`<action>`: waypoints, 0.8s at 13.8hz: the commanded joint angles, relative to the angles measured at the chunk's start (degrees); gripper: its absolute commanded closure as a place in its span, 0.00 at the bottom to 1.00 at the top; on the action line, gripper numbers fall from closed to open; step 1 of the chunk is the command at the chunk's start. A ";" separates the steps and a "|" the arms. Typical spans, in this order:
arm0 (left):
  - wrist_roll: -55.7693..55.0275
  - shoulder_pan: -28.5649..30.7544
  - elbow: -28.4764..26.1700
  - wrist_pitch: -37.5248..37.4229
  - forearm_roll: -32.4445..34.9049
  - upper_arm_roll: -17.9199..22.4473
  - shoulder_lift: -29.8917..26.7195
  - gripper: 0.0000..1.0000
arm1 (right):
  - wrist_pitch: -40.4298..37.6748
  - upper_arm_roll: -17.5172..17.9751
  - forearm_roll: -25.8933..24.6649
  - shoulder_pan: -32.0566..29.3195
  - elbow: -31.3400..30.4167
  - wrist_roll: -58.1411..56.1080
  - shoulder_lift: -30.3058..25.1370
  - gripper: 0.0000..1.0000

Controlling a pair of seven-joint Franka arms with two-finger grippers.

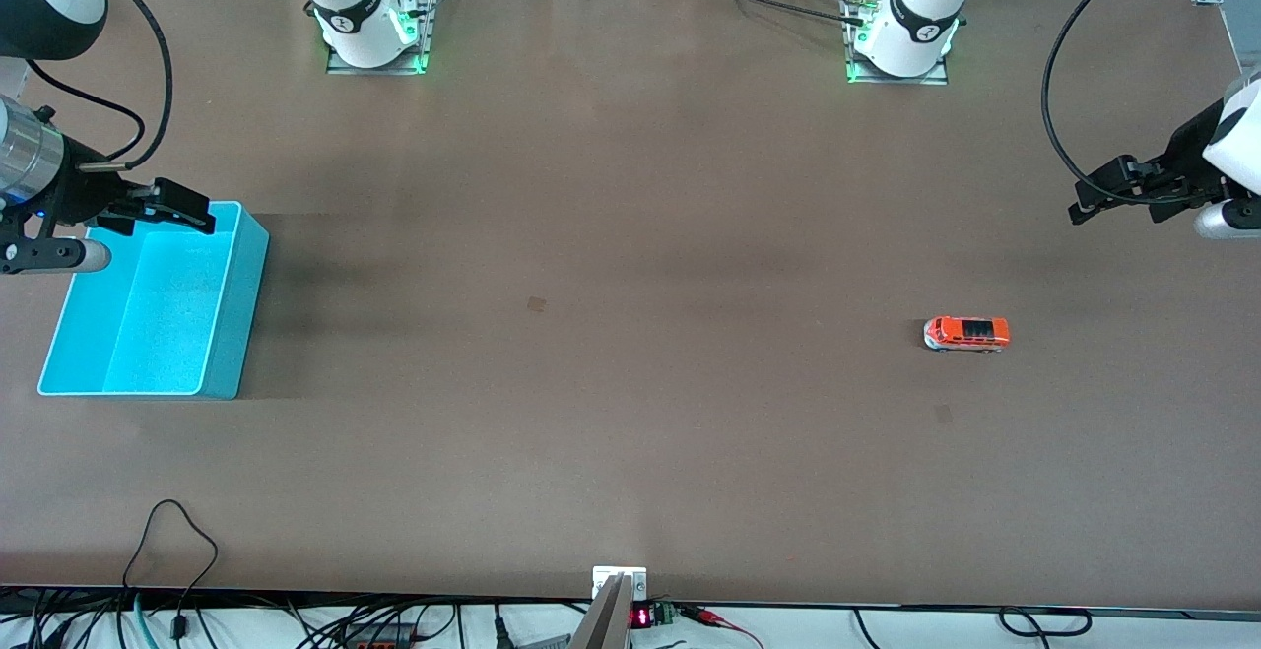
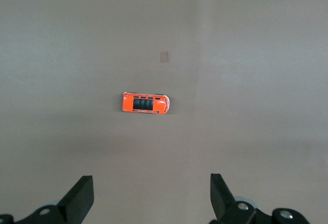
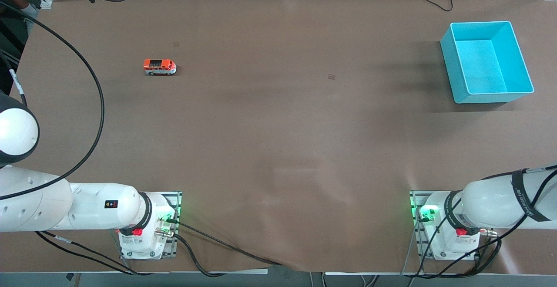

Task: Wind up bus and store in blue box
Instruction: 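Move the left gripper down toward the orange toy bus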

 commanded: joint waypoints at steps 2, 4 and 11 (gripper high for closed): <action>-0.57 0.15 -2.28 -0.15 1.30 -0.29 -2.61 0.00 | 0.41 0.15 -0.03 -0.33 -0.45 -0.10 -0.23 0.00; -0.22 0.06 -2.63 -0.14 1.30 -0.38 -2.17 0.00 | 0.58 0.15 -0.04 -0.33 -0.45 -0.10 -0.23 0.00; 16.54 -0.73 -3.69 1.51 1.22 -0.64 7.04 0.00 | 0.58 0.15 -0.03 -0.33 -0.45 -0.10 -0.23 0.00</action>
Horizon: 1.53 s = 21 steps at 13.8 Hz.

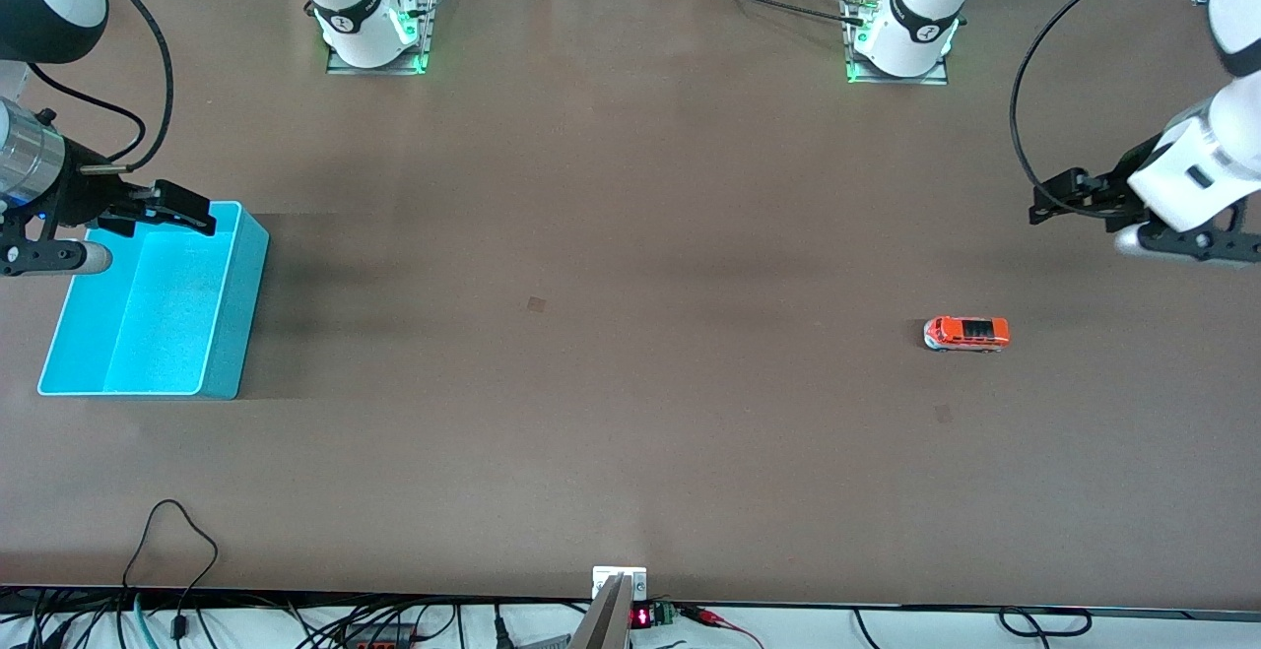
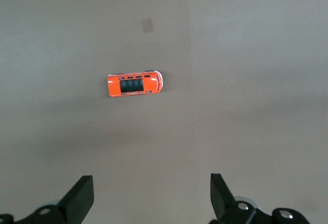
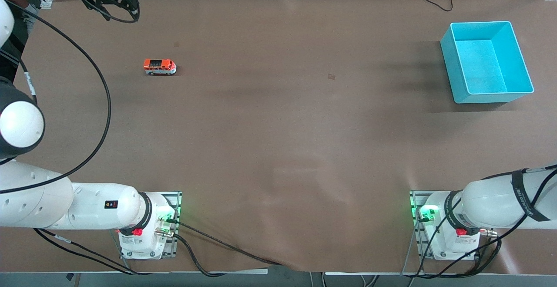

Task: Wind up bus and store in blue box
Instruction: 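Move the left gripper down toward the orange toy bus, then close the left gripper around the orange bus's body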

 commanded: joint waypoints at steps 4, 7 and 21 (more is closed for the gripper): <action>20.69 -0.32 -2.03 6.39 1.97 -0.01 7.27 0.00 | 0.51 0.16 -0.03 -0.29 -0.46 -0.10 -0.47 0.00; 35.07 -0.23 -10.45 16.48 4.25 -0.35 7.98 0.00 | 0.43 0.16 -0.03 -0.29 -0.46 -0.10 -0.47 0.00; 75.82 0.82 -15.93 42.08 9.79 -0.36 18.60 0.00 | 0.34 0.16 -0.12 -0.29 -0.46 -0.18 -0.47 0.00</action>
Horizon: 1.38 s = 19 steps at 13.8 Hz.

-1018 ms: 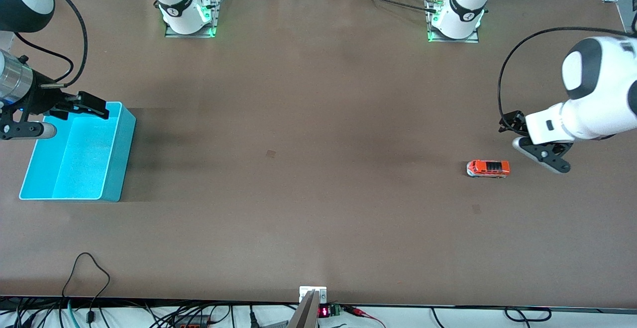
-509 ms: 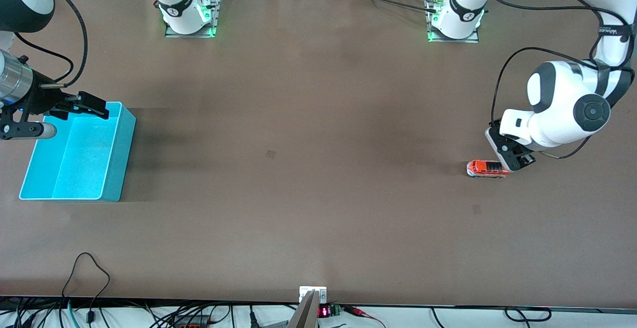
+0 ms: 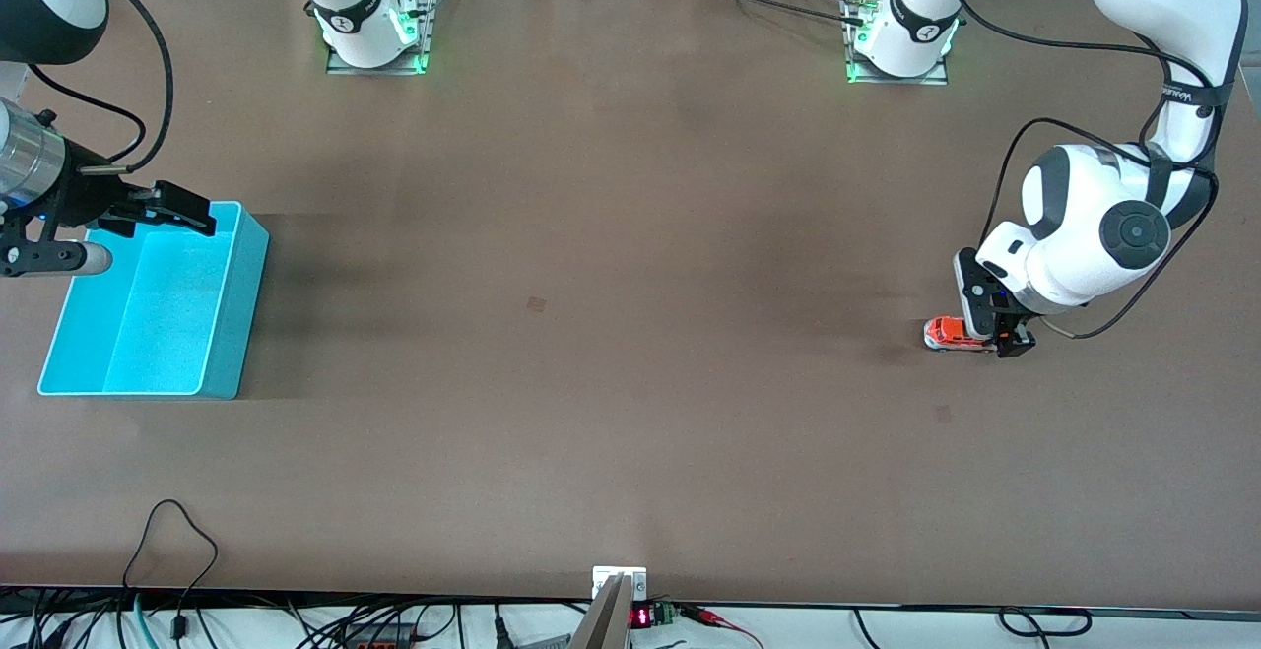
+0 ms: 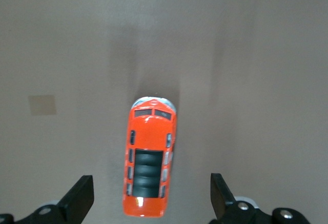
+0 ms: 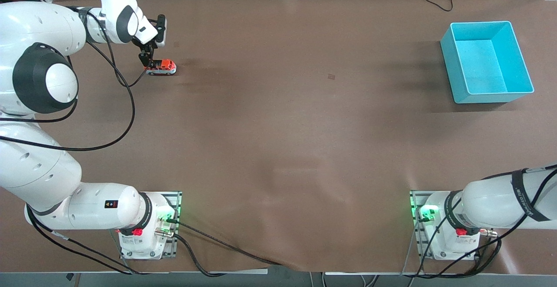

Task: Wind up bus and store in blue box
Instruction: 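Close the left gripper around the orange bus's body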

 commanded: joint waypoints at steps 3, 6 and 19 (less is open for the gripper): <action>5.35 1.16 -0.19 4.08 1.74 -0.15 2.77 0.00 | 0.28 0.16 -0.12 -0.26 -0.45 -0.10 -0.52 0.00; 5.26 1.68 -0.02 4.35 1.40 -0.15 4.62 0.00 | 0.37 0.16 -0.12 -0.26 -0.45 -0.10 -0.52 0.00; 5.26 1.86 -0.46 8.56 0.95 -0.24 7.26 0.29 | 0.28 0.16 -0.12 -0.26 -0.45 -0.10 -0.52 0.00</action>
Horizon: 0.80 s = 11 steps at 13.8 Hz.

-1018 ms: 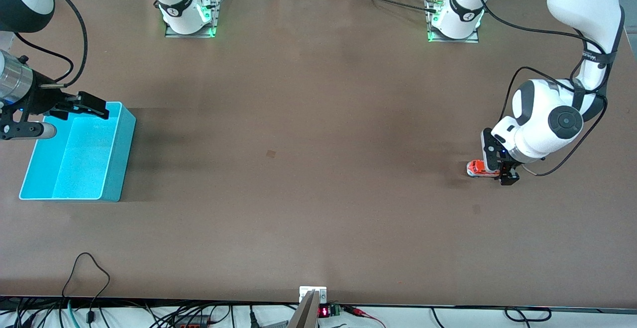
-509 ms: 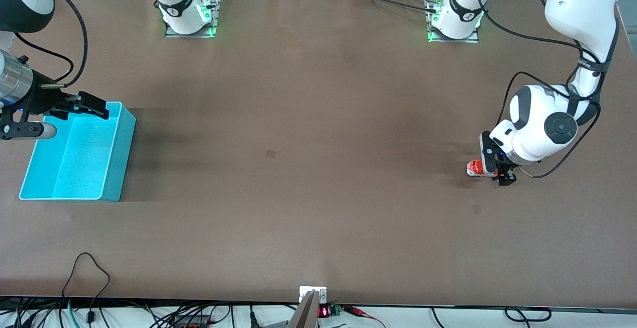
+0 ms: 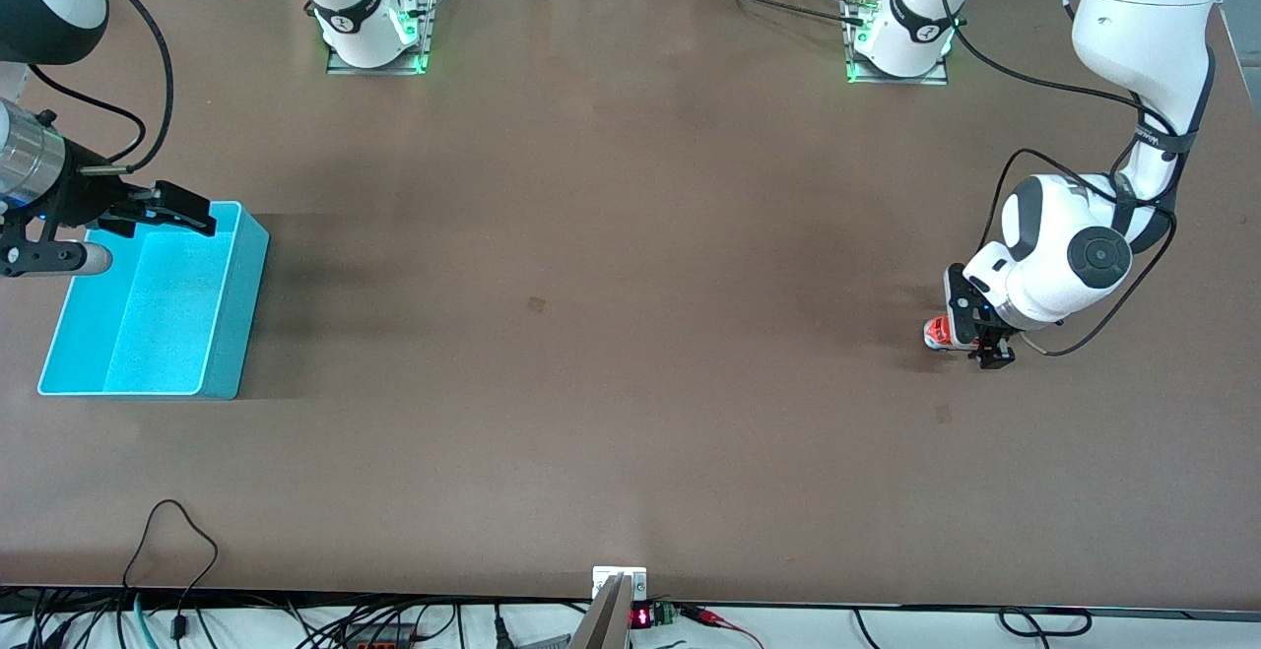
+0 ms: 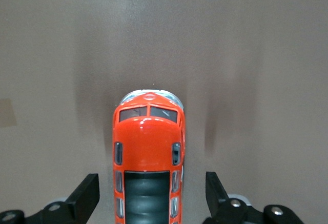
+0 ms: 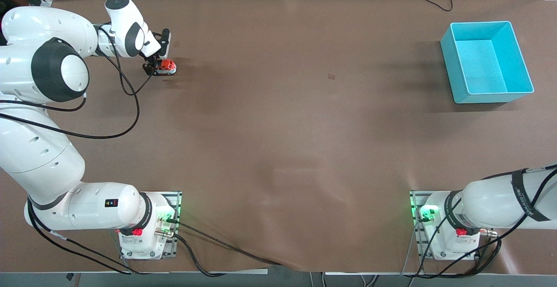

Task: Wind up bus and store in blue box
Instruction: 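Close the left gripper around the orange bus's body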

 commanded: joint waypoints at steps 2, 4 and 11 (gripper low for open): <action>1.04 0.39 -0.35 0.79 0.25 -0.25 -0.03 0.43 | 0.37 0.16 -0.12 -0.26 -0.45 -0.18 -0.53 0.00; 1.04 0.31 -0.35 0.79 0.25 -0.25 -0.11 0.53 | 0.37 0.16 -0.12 -0.26 -0.45 -0.10 -0.53 0.00; 1.12 0.31 -0.35 0.08 0.25 -0.34 -0.55 0.61 | 0.28 0.16 -0.12 -0.26 -0.45 -0.10 -0.53 0.00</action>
